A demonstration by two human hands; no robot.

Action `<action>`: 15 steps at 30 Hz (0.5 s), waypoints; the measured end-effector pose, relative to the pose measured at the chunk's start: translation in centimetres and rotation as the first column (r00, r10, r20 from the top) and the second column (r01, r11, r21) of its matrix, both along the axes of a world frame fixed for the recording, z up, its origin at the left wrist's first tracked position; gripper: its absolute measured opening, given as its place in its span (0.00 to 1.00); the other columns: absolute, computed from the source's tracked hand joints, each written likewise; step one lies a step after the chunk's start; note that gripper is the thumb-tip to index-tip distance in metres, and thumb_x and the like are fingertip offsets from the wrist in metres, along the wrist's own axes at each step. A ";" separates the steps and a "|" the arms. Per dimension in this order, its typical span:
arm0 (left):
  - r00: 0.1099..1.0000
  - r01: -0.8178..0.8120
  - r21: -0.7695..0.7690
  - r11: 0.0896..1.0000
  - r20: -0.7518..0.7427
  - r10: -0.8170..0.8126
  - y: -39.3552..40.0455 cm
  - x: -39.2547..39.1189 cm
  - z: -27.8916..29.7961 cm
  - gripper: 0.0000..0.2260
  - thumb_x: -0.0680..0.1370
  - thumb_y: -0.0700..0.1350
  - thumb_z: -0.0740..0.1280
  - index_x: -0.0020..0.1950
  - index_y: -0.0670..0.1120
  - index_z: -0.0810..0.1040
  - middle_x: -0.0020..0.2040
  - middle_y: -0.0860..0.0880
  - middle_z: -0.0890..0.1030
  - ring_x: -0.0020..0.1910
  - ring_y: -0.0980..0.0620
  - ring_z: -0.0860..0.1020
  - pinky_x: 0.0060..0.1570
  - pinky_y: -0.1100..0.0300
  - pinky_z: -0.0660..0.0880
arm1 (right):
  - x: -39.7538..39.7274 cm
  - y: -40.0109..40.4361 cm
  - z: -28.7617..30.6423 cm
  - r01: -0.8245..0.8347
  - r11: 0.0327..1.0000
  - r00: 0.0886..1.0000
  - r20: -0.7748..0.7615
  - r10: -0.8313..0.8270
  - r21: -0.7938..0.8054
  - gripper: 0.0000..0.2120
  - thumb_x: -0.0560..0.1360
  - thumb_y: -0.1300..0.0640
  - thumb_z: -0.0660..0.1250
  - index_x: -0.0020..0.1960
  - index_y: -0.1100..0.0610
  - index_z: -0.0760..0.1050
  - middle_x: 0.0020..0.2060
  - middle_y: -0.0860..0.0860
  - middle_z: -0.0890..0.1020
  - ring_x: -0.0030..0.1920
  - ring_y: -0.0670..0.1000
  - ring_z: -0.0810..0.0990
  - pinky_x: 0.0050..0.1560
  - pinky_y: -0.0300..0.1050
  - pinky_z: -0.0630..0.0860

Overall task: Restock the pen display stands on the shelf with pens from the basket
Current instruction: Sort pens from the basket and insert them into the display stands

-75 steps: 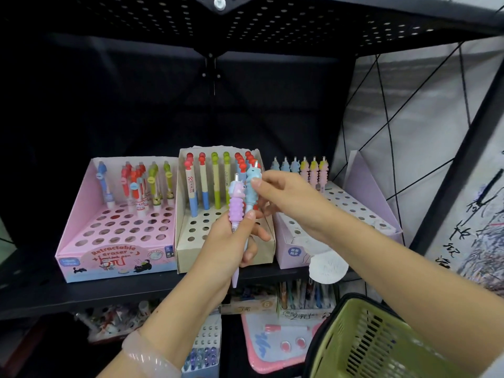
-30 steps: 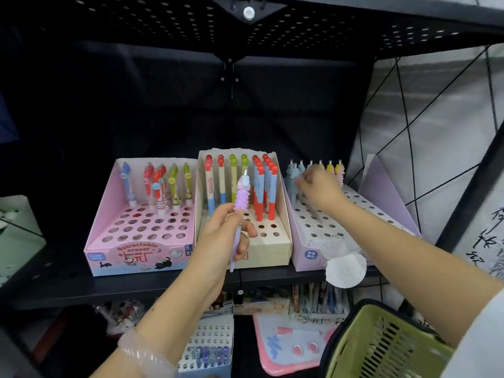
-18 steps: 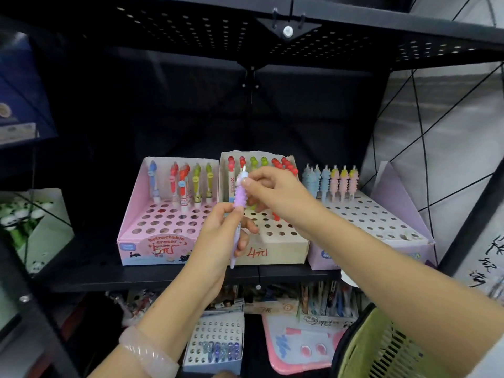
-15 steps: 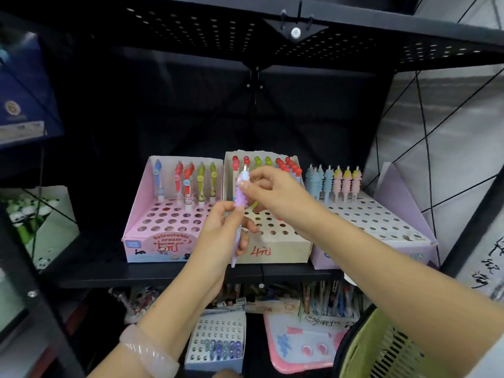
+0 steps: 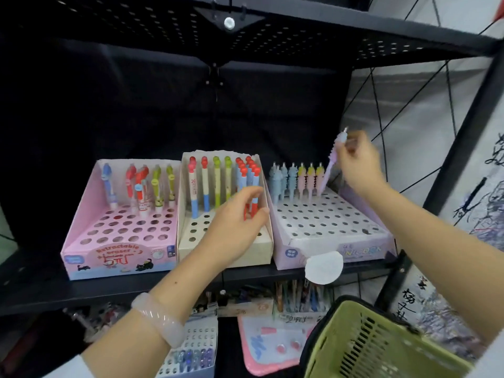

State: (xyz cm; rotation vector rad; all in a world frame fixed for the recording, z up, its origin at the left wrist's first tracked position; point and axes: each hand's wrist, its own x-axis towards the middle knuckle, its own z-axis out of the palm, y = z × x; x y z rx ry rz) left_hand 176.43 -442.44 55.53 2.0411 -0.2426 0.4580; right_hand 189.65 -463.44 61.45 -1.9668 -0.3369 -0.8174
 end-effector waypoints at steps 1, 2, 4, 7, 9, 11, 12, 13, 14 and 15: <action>1.000 0.004 0.013 1.000 0.000 -0.004 -0.4 0.4 -0.1 0.16 0.79 0.47 0.61 0.66 0.55 0.68 0.60 0.61 0.71 0.58 0.63 0.69 0.51 0.73 0.63 | 1.0 -1.2 -0.4 0.023 0.999 1.000 0.003 -0.023 -0.025 0.06 0.80 0.53 0.59 0.53 0.56 0.68 0.34 0.42 0.74 0.34 0.39 0.72 0.30 0.24 0.67; 1.000 0.004 0.021 1.000 -0.001 -0.004 -0.7 0.7 -0.2 0.15 0.79 0.47 0.61 0.65 0.56 0.68 0.59 0.61 0.71 0.58 0.63 0.69 0.52 0.71 0.64 | 2.0 -2.1 -0.8 0.039 0.998 0.999 -0.008 -0.039 -0.040 0.07 0.80 0.55 0.59 0.55 0.58 0.68 0.34 0.43 0.73 0.34 0.40 0.72 0.30 0.24 0.66; 1.000 0.006 0.036 0.999 0.000 -0.006 -1.3 1.3 -0.3 0.15 0.79 0.47 0.61 0.66 0.57 0.68 0.60 0.61 0.71 0.58 0.64 0.69 0.55 0.67 0.68 | 3.8 -3.5 -1.4 0.062 0.997 0.996 -0.059 -0.065 -0.053 0.10 0.79 0.59 0.60 0.58 0.62 0.67 0.35 0.45 0.73 0.35 0.46 0.73 0.33 0.29 0.68; 1.000 0.011 0.114 0.993 0.013 -0.012 -2.2 1.8 -0.4 0.17 0.79 0.48 0.61 0.67 0.56 0.68 0.61 0.60 0.71 0.58 0.63 0.68 0.58 0.64 0.66 | 5.4 -3.9 -1.8 0.067 0.995 0.992 -0.099 -0.074 -0.071 0.10 0.79 0.60 0.60 0.59 0.61 0.66 0.38 0.50 0.75 0.40 0.52 0.75 0.38 0.40 0.68; 0.999 0.007 0.180 0.984 0.029 -0.013 -2.5 2.1 -0.3 0.17 0.78 0.50 0.60 0.68 0.57 0.67 0.61 0.60 0.71 0.56 0.62 0.67 0.56 0.64 0.64 | 6.1 -3.7 -2.0 0.052 0.996 0.994 -0.091 -0.059 -0.076 0.08 0.79 0.60 0.59 0.58 0.60 0.67 0.40 0.53 0.77 0.40 0.52 0.76 0.36 0.39 0.68; 0.999 0.011 0.194 0.981 0.030 -0.017 -2.6 2.4 -0.3 0.17 0.78 0.50 0.60 0.68 0.57 0.66 0.62 0.62 0.70 0.59 0.63 0.67 0.58 0.65 0.63 | 6.7 -3.4 -2.5 0.069 0.985 0.993 -0.082 -0.083 -0.155 0.07 0.80 0.59 0.59 0.56 0.59 0.67 0.37 0.52 0.77 0.36 0.52 0.75 0.32 0.37 0.67; 0.999 0.016 0.188 0.982 0.028 -0.021 -2.5 2.6 -0.3 0.16 0.78 0.50 0.60 0.66 0.58 0.67 0.62 0.62 0.69 0.60 0.64 0.66 0.59 0.65 0.62 | 6.9 -3.3 -2.8 0.081 0.972 0.991 -0.083 -0.101 -0.219 0.07 0.80 0.59 0.59 0.56 0.59 0.67 0.36 0.52 0.77 0.35 0.51 0.75 0.31 0.37 0.67; 0.999 0.022 0.179 0.984 0.024 -0.026 -2.5 2.7 -0.4 0.15 0.78 0.50 0.60 0.65 0.60 0.66 0.61 0.63 0.69 0.61 0.64 0.66 0.59 0.65 0.62 | 7.1 -3.2 -3.1 0.084 0.958 0.989 -0.094 -0.113 -0.274 0.08 0.80 0.58 0.59 0.57 0.60 0.67 0.37 0.53 0.78 0.37 0.53 0.76 0.32 0.40 0.69; 0.999 0.027 0.167 0.986 0.017 -0.030 -2.4 2.8 -0.5 0.14 0.78 0.50 0.61 0.62 0.62 0.66 0.61 0.63 0.69 0.61 0.65 0.66 0.59 0.65 0.62 | 7.3 -3.1 -3.4 0.080 0.948 0.986 -0.116 -0.121 -0.309 0.09 0.80 0.58 0.59 0.58 0.61 0.67 0.40 0.55 0.78 0.40 0.55 0.76 0.36 0.44 0.72; 0.999 0.031 0.154 0.988 0.010 -0.033 -2.3 2.8 -0.6 0.14 0.78 0.50 0.61 0.61 0.63 0.65 0.61 0.63 0.70 0.61 0.64 0.66 0.59 0.65 0.62 | 7.5 -3.0 -3.7 0.073 0.944 0.982 -0.143 -0.125 -0.323 0.10 0.80 0.58 0.59 0.59 0.62 0.67 0.43 0.57 0.79 0.44 0.56 0.77 0.42 0.48 0.74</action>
